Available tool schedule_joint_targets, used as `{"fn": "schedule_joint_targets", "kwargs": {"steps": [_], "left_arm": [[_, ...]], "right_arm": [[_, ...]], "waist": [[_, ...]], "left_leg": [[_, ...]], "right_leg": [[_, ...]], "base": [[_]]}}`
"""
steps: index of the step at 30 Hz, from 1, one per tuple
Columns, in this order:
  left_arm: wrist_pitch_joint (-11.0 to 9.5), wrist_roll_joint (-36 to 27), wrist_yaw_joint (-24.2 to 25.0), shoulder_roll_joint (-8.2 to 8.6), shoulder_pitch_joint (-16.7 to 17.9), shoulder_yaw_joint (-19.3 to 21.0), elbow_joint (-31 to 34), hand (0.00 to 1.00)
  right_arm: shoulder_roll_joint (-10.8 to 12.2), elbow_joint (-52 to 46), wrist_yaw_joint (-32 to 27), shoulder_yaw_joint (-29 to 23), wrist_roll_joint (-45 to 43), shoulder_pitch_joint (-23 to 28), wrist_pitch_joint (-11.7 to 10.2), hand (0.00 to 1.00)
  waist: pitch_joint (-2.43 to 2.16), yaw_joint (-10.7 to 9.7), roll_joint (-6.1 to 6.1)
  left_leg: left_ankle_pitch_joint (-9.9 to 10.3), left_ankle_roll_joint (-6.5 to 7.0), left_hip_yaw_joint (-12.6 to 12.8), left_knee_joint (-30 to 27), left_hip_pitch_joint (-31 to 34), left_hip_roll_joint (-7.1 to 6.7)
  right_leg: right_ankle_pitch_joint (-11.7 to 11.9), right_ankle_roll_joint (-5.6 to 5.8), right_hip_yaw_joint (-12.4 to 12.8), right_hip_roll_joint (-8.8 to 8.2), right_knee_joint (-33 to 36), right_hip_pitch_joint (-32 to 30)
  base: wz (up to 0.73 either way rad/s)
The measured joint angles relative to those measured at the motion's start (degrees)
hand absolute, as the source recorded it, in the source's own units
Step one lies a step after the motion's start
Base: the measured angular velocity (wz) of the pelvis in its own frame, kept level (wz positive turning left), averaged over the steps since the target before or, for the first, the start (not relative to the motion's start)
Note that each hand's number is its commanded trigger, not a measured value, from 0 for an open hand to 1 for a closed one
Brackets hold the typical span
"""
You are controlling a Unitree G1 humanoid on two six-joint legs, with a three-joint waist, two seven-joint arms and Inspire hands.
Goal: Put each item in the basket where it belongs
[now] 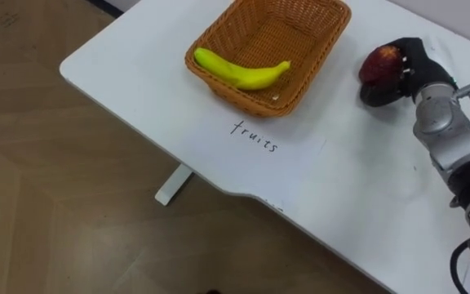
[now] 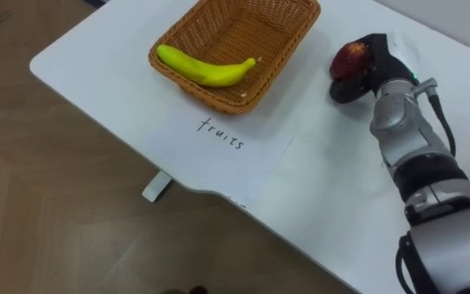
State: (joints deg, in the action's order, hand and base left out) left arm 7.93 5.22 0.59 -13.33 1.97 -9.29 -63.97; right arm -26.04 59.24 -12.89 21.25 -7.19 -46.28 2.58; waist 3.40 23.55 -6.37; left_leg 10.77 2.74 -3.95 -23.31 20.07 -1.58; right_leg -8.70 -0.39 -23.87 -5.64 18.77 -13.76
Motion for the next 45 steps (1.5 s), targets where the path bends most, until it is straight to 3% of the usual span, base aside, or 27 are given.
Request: {"fn": "schedule_joint_targets", "kwargs": {"steps": [6,11,13,14,16,17,20,27,32,36,41,45], "left_arm": [[0.0,0.0,0.0,-1.78,0.9,0.3,1.2,0.0],[0.0,0.8,0.4,-1.67,1.6,2.4,1.6,0.0],[0.0,2.0,0.8,-1.63,3.3,2.7,2.5,0.0],[0.1,2.3,1.0,-1.57,4.1,2.8,2.6,0.0],[0.3,2.2,0.6,-1.34,5.8,3.9,2.7,0.0],[0.4,2.3,0.2,-1.06,7.0,4.6,2.7,0.0],[0.8,3.3,0.0,-0.77,9.2,5.7,3.0,0.0],[0.5,4.5,0.0,-0.5,12.7,8.7,5.8,0.0],[0.7,4.6,-0.1,-0.12,13.5,9.6,6.1,0.0],[0.7,4.6,-0.1,0.02,13.7,10.3,5.3,0.0],[0.9,4.6,0.2,0.21,15.3,10.3,5.1,0.0],[0.9,4.6,1.4,0.47,15.4,10.3,5.2,0.0]], "right_arm": [[0.0,-1.3,3.4,0.6,0.1,0.2,1.3,1.0],[0.0,-2.6,7.1,0.5,0.1,0.4,1.3,1.0],[0.0,-3.8,8.9,0.0,-0.4,0.9,1.3,1.0],[0.0,-4.5,9.3,-0.1,-0.7,0.9,1.3,1.0],[0.0,-7.9,9.4,-0.5,-0.6,2.0,1.5,1.0],[0.0,-11.3,9.5,-0.6,-0.6,3.0,1.6,1.0],[-0.2,-17.6,10.4,-0.7,-0.6,3.6,1.8,1.0],[-0.3,-26.5,11.1,-3.6,-0.6,4.8,2.2,1.0],[-0.6,-37.7,11.3,-4.3,-3.1,9.7,2.5,1.0],[-0.5,-39.3,12.1,-3.9,-3.1,10.0,2.5,1.0],[0.4,-39.7,12.5,-3.9,-6.2,10.2,3.3,1.0],[0.9,-39.8,13.0,-3.7,-6.2,10.3,3.4,1.0]], "waist": [[-0.08,-0.6,-0.03],[-0.18,-1.7,0.04],[-0.9,-2.7,0.5],[-1.59,-3.2,0.72],[-2.12,-4.0,1.08],[-2.65,-4.8,1.36],[-3.41,-6.4,2.09],[-3.49,-9.3,2.59],[-3.47,-9.0,2.47],[-3.34,-8.7,2.24],[-2.77,-8.5,1.43],[-2.67,-7.2,1.1]], "left_leg": [[0.0,0.02,-0.2,0.9,-2.3,-0.08],[0.0,0.03,-0.4,1.4,-3.5,-0.16],[0.1,0.07,-0.7,1.7,-4.6,-0.29],[0.1,0.08,-0.8,2.0,-5.0,-0.34],[0.0,0.08,-0.8,2.9,-6.8,-0.35],[0.0,0.07,-0.9,3.6,-7.9,-0.38],[0.0,-0.01,-1.0,5.0,-11.0,-0.39],[-0.1,-0.12,-1.9,7.2,-16.1,-1.08],[-0.1,0.0,-1.7,8.1,-17.4,-1.25],[-0.1,0.02,-2.0,8.8,-18.4,-1.26],[-0.1,0.06,-4.0,9.8,-20.9,-1.95],[-0.1,0.07,-4.6,10.1,-21.7,-2.04]], "right_leg": [[-0.1,0.11,-0.2,-0.14,-1.0,2.4],[-0.1,0.14,-0.5,-0.08,-1.4,3.7],[-0.1,0.21,-1.2,0.12,-2.3,5.2],[-0.1,0.24,-1.4,0.07,-2.5,5.6],[-0.1,0.35,-1.5,-0.03,-3.3,7.3],[-0.2,0.55,-1.6,-0.22,-3.3,8.3],[-0.4,0.8,-2.6,-0.16,-4.4,11.2],[-1.3,1.38,-3.7,-0.29,-6.3,16.8],[-1.4,1.6,-3.0,-0.11,-6.2,17.4],[-1.6,1.85,-3.1,-0.1,-6.1,18.2],[-2.4,2.75,-3.1,-0.35,-6.3,21.1],[-2.4,2.76,-3.3,-0.36,-6.3,21.9]], "base": [[0.02],[0.04],[0.1],[0.1],[0.02],[0.0],[0.02],[0.08],[-0.01],[0.04],[0.18],[0.1]]}}
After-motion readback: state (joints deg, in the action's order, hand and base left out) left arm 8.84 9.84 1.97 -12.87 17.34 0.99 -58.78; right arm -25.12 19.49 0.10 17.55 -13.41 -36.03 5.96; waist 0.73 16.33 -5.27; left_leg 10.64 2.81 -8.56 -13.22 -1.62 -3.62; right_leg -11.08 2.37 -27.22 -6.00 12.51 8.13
